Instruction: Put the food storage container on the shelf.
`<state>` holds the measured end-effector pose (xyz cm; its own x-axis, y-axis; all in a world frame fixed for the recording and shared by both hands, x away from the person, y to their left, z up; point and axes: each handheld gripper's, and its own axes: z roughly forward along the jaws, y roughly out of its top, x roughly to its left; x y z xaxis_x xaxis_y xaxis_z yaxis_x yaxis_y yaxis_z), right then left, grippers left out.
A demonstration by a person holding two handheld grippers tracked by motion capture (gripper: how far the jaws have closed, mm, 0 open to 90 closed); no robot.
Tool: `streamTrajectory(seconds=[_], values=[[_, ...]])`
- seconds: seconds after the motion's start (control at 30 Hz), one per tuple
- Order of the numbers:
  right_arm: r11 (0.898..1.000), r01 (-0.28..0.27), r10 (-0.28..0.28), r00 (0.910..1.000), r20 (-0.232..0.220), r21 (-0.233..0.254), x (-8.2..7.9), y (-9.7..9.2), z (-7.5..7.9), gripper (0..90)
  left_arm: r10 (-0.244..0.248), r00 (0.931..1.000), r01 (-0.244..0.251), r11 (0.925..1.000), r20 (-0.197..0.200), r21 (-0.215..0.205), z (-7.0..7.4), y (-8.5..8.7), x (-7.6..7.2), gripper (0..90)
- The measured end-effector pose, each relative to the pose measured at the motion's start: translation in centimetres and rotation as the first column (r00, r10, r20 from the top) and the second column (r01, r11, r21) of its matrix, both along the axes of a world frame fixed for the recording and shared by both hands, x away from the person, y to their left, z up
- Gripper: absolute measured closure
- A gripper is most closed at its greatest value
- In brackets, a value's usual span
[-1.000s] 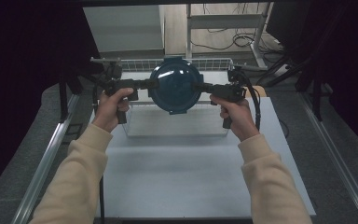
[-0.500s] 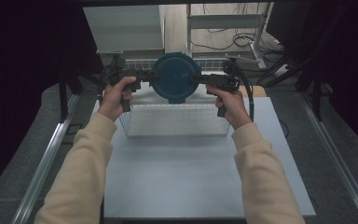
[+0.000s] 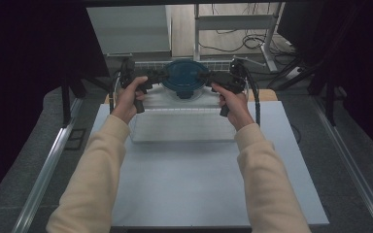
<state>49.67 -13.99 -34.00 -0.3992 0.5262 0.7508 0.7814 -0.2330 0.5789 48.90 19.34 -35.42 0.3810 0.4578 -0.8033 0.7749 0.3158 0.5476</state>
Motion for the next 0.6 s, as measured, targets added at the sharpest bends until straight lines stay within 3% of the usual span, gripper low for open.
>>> streamTrajectory(seconds=[0.1, 0.17, 0.2, 0.27, 0.37, 0.43, 0.47, 0.5, 0.53, 0.6], values=[[0.999, 0.021, -0.02, 0.9996, 0.022, -0.03, -0.4, 0.3, 0.2, 28.5, -0.008, 0.9999, 0.008, 0.9999, -0.009, 0.009, -0.1, -0.3, -0.1, 34.1], [0.994, 0.046, -0.04, 0.9975, 0.057, -0.096, -1.2, 0.7, 0.6, 21.5, 0.025, 0.9995, -0.026, 0.9984, 0.02, 0.05, 0.2, -0.2, -0.7, 28.9], [0.982, 0.077, -0.056, 0.9915, 0.117, -0.174, -2.2, 0.8, 1.1, 18.3, 0.039, 0.9984, -0.042, 0.9966, 0.041, 0.071, 0.5, -0.1, -1.2, 26.0], [0.976, 0.087, -0.06, 0.9884, 0.14, -0.199, -2.7, 0.8, 1.4, 18.4, 0.044, 0.9953, -0.054, 0.9911, 0.086, 0.122, 1.1, 0.2, -2.5, 25.0], [0.953, 0.097, -0.019, 0.9646, 0.263, -0.286, -5.6, 0.2, 2.1, 16.0, 0.022, 0.9879, -0.052, 0.9807, 0.154, 0.189, 1.7, 0.5, -5.0, 23.5], [0.946, 0.086, 0.015, 0.952, 0.306, -0.313, -7.5, -0.6, 2.1, 16.0, -0.007, 0.9823, -0.034, 0.9759, 0.187, 0.216, 1.6, 0.8, -7.4, 22.5], [0.94, 0.07, 0.049, 0.9409, 0.335, -0.334, -9.0, -1.5, 1.8, 16.0, -0.016, 0.9791, -0.033, 0.9716, 0.203, 0.234, 1.5, 0.9, -8.3, 22.1], [0.94, 0.07, 0.049, 0.9409, 0.335, -0.334, -9.0, -1.5, 1.8, 16.0, -0.023, 0.975, -0.036, 0.9651, 0.221, 0.259, 1.3, 1.0, -9.4, 22.1], [0.937, 0.068, 0.061, 0.9339, 0.352, -0.343, -9.9, -2.0, 1.6, 16.0, -0.03, 0.9708, -0.04, 0.9584, 0.238, 0.283, 0.9, 1.2, -10.8, 22.1], [0.935, 0.056, 0.088, 0.9204, 0.381, -0.351, -12.6, -3.6, 0.3, 16.1, -0.043, 0.97, -0.028, 0.9589, 0.239, 0.282, 0.0, 1.4, -12.5, 21.7]])
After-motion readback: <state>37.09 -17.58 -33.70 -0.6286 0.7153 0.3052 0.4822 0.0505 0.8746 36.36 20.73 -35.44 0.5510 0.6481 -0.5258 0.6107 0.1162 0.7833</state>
